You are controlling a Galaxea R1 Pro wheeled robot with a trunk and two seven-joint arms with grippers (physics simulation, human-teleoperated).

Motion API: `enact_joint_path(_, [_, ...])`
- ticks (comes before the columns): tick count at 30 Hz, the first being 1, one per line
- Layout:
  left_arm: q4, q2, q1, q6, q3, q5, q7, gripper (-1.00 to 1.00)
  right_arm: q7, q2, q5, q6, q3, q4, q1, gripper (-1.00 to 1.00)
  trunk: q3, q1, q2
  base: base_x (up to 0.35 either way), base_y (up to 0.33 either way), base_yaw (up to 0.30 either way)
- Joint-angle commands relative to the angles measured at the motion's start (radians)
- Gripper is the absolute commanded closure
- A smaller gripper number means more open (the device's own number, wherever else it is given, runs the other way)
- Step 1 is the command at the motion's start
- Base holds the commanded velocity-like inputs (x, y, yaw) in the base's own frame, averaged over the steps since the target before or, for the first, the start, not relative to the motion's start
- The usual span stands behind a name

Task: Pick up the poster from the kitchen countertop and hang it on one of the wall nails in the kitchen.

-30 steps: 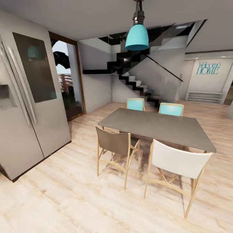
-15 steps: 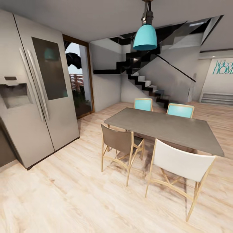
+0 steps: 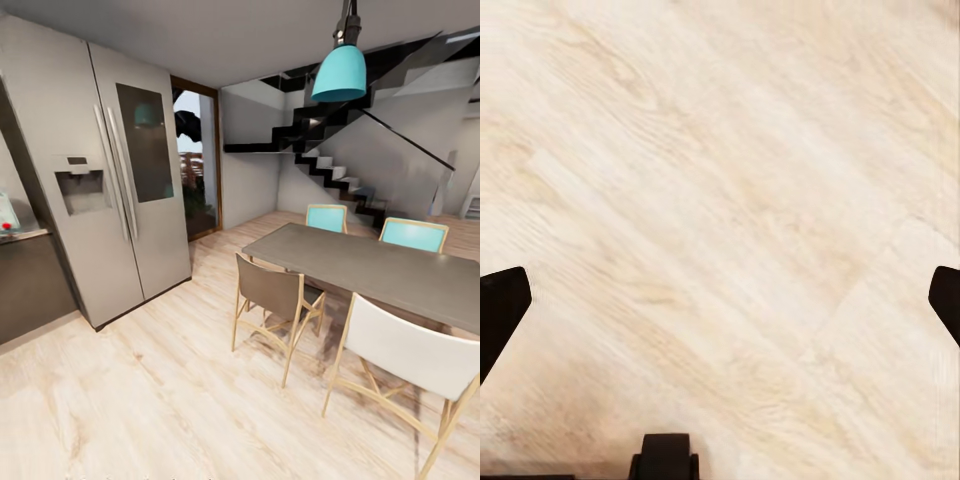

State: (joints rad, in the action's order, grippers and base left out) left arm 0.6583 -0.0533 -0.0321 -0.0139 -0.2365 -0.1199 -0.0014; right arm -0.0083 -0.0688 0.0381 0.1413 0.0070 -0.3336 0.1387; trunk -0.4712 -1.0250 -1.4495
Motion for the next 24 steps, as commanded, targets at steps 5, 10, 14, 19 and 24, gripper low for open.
enact_joint_path(5, [0.001, -0.001, 0.0, -0.001, -0.004, -0.011, 0.0, -1.0, -0.001, 0.0, 0.005, 0.003, 0.001, 0.001, 0.0, -1.0, -0.001, 0.0, 0.0, 0.0, -0.001, 0.294])
enact_joint_path(10, [0.001, -0.001, 0.0, -0.001, -0.005, -0.01, 0.0, -1.0, -0.001, 0.0, 0.005, 0.003, 0.001, 0.001, 0.0, -1.0, -0.001, 0.0, 0.0, 0.0, 0.0, 0.294])
enact_joint_path(14, [0.001, -0.001, 0.0, -0.001, -0.005, -0.01, 0.0, -1.0, -0.001, 0.0, 0.005, 0.003, 0.001, 0.001, 0.001, -1.0, -0.001, 0.0, 0.0, 0.0, 0.0, 0.294])
enact_joint_path(19, [0.001, -0.001, 0.0, -0.001, -0.005, -0.01, 0.0, -1.0, -0.001, 0.0, 0.005, 0.003, 0.001, 0.001, 0.0, -1.0, -0.001, 0.0, 0.0, 0.0, 0.0, 0.294])
enact_joint_path(24, [0.001, -0.001, 0.0, -0.001, -0.006, -0.009, 0.001, -1.0, -0.001, 0.0, 0.005, 0.003, 0.001, 0.001, 0.0, -1.0, -0.001, 0.0, 0.0, 0.0, 0.0, 0.294])
